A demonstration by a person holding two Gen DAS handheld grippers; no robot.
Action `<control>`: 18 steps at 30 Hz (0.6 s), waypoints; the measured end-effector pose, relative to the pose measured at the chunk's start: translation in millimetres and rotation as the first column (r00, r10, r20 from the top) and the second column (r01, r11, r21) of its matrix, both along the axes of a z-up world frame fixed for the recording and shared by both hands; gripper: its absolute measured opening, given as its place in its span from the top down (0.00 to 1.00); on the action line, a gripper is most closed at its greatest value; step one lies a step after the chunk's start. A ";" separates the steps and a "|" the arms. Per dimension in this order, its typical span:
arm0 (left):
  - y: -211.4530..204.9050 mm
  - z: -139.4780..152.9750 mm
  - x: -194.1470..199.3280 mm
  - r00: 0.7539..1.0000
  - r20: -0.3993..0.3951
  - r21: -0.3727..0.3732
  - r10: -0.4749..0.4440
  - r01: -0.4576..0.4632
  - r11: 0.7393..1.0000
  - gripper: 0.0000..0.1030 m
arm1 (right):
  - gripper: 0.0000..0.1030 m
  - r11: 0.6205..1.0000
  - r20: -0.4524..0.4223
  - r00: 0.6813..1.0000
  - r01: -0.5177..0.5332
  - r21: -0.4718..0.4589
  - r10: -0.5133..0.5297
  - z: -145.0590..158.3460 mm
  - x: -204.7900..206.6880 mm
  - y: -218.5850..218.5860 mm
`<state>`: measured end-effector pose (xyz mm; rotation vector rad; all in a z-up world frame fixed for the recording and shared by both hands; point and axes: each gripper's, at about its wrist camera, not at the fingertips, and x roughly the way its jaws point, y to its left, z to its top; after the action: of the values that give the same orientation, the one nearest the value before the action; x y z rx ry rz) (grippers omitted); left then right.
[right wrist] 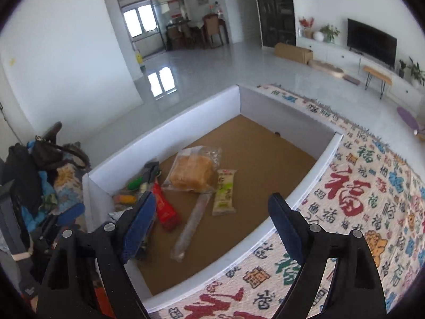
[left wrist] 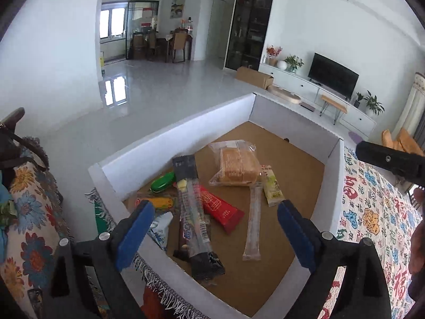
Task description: Organize snacks
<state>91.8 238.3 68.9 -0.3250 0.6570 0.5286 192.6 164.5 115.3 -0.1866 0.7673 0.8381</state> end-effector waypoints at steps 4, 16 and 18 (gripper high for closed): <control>-9.0 19.7 -6.6 0.999 -0.005 0.087 0.043 -0.042 0.995 0.04 | 0.14 1.000 0.092 0.996 0.004 -0.009 -0.003 8.4 -6.9 -9.9; -12.3 37.8 -37.6 0.981 0.045 0.141 0.187 -0.191 0.971 0.00 | 0.14 0.999 0.081 0.996 -0.038 -0.005 0.038 17.6 -30.2 -11.1; -10.5 34.1 -33.4 0.990 0.012 0.121 0.142 -0.143 0.982 0.00 | 0.14 0.999 0.078 0.996 -0.040 -0.005 0.040 19.9 -31.4 -10.1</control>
<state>58.4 227.8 102.9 -0.2588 0.5984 0.7022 161.2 154.4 135.2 -0.2373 0.6936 0.8621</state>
